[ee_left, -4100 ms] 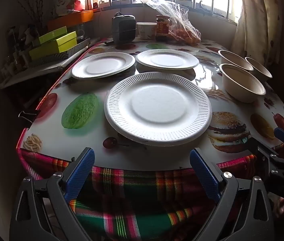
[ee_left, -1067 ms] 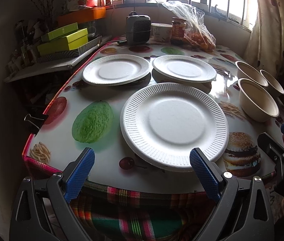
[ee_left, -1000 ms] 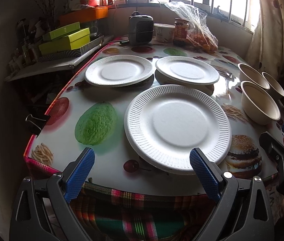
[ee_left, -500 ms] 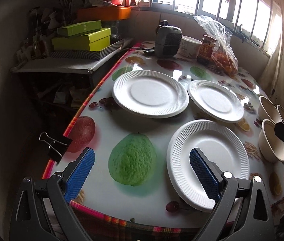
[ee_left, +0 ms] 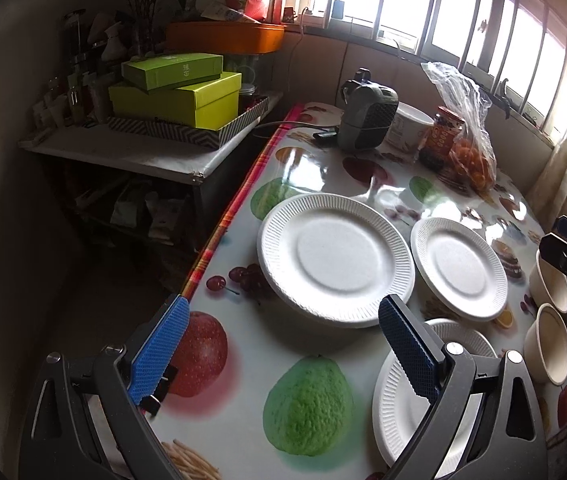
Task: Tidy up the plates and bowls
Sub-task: 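Reach the right gripper to the nearest white plate and grasp its rim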
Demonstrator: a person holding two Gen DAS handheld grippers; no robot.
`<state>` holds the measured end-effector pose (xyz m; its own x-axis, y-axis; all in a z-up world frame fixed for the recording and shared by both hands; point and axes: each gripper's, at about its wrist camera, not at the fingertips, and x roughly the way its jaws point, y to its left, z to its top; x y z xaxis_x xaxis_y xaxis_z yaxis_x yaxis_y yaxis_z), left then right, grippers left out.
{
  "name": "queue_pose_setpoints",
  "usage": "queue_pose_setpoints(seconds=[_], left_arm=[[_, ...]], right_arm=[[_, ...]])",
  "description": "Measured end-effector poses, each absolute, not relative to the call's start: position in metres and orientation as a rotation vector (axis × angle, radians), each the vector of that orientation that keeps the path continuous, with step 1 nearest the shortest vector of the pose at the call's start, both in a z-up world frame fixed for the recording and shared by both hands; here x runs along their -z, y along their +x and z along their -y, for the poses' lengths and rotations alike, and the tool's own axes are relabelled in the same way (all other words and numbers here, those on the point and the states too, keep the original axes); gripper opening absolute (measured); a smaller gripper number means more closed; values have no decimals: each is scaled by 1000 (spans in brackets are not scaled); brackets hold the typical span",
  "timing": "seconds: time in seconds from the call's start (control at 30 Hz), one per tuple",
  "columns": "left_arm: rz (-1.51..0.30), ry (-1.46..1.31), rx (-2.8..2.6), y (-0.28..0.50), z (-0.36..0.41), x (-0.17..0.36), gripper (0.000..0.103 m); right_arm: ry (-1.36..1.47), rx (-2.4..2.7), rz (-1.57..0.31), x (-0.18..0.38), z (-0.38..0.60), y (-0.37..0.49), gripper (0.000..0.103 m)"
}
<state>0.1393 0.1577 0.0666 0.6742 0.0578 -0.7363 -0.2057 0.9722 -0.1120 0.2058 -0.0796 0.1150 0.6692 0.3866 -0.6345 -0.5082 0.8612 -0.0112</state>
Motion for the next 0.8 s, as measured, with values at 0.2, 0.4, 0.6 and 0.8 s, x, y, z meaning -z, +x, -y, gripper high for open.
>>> queue_pose_setpoints(seconds=[0.2, 0.4, 0.6, 0.8], left_arm=[[-842, -199, -151, 161, -170, -62, 88], [-895, -244, -143, 185, -181, -46, 80], [-939, -268, -140, 202, -184, -32, 73], [-983, -308, -147, 214, -188, -16, 69]], right_arm=[[-247, -576, -723, -105, 57, 248, 89], [-278, -644, -805, -82, 34, 288, 79], [-330, -656, -875, -53, 17, 315, 68], [-333, -701, -935, -30, 5, 330, 63]])
